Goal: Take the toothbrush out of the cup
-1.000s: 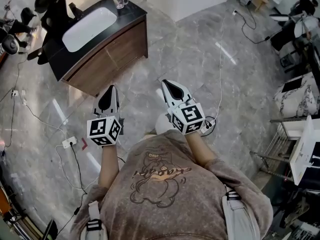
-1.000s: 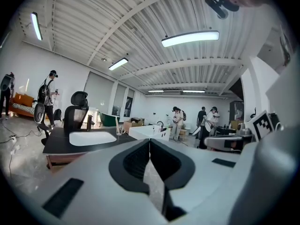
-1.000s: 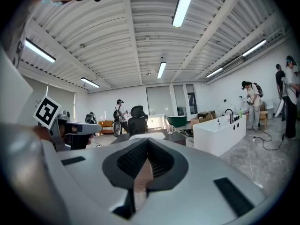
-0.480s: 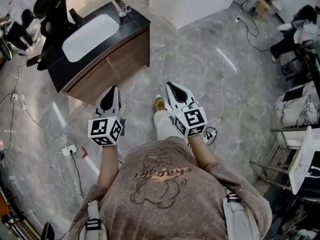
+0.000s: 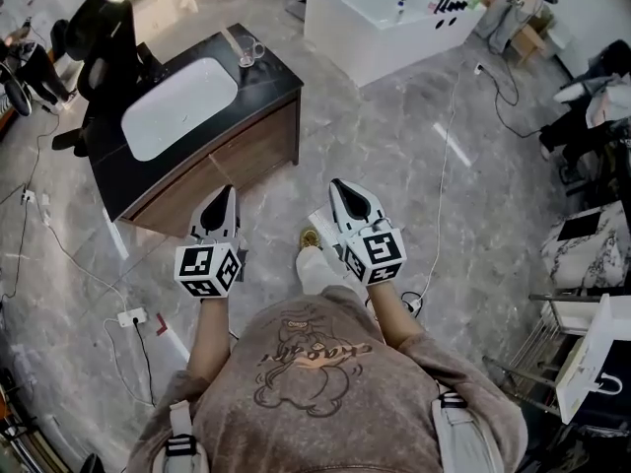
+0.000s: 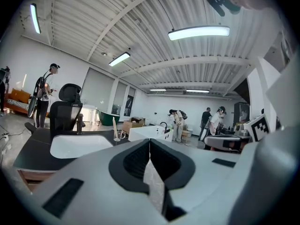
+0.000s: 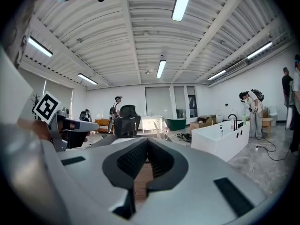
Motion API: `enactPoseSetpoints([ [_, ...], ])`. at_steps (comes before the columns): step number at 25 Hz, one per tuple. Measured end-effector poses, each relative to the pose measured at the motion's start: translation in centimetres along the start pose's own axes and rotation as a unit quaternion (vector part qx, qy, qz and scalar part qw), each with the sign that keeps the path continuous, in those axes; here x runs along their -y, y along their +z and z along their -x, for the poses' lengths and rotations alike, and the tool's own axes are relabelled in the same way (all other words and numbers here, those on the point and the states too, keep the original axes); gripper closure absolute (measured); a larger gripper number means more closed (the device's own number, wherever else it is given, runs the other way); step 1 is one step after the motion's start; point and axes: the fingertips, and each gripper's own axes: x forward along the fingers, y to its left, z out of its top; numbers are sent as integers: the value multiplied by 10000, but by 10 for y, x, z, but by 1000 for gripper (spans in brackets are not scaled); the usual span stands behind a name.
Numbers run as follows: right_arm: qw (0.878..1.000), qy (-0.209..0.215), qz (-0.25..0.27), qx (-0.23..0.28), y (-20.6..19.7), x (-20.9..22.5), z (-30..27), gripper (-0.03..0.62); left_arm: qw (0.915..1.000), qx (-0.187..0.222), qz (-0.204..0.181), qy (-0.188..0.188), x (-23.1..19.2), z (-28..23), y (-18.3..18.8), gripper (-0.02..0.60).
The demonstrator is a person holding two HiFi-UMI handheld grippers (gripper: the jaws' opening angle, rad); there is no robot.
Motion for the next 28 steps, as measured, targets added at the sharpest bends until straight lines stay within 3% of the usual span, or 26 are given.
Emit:
enactPoseSetpoints([
  [10, 9994, 290, 130, 96, 43, 80, -96, 579, 9994, 279, 25, 216, -28, -114, 55, 565],
  [16, 9985, 541, 101, 55, 52, 117, -148, 579, 9990, 254, 21, 365, -45, -180, 66, 565],
  [28, 9944, 1035, 225, -58, 59, 131, -240, 579, 9972, 251, 73, 707, -97, -238, 76, 565],
])
